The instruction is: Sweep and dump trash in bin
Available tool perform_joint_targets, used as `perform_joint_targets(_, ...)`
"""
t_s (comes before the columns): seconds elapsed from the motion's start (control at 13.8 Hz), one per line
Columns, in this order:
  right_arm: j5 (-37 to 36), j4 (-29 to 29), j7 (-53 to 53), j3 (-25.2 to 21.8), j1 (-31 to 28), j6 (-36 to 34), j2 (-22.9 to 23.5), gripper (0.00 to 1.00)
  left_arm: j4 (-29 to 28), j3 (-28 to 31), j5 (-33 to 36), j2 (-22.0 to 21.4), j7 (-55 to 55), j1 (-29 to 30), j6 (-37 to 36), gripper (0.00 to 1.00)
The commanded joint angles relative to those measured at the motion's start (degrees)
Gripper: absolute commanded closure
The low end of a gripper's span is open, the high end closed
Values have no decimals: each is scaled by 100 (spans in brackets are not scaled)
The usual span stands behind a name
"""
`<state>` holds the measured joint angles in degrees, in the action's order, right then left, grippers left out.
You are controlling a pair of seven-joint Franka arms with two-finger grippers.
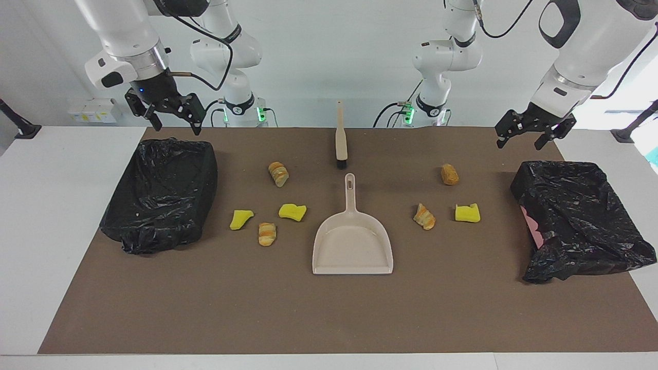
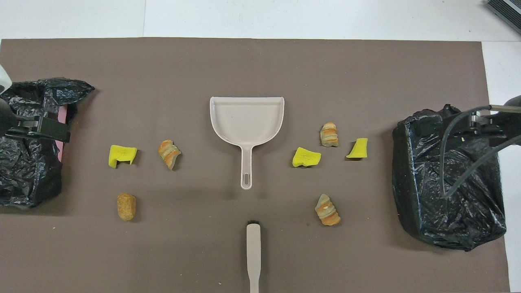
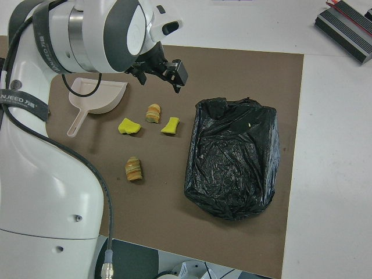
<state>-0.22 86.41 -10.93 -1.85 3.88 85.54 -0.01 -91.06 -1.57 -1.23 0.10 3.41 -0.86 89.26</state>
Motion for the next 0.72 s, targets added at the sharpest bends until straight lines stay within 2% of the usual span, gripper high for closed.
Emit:
perform_joint_targets(0.0, 39, 121, 162, 62, -107, -37, -113, 0, -25, -28, -9, -80, 90, 60, -145, 0)
perform_joint_targets(0.65, 39, 121, 171, 62, -107, -29, -113, 0, -262, -45, -70, -238, 98, -19, -102, 0)
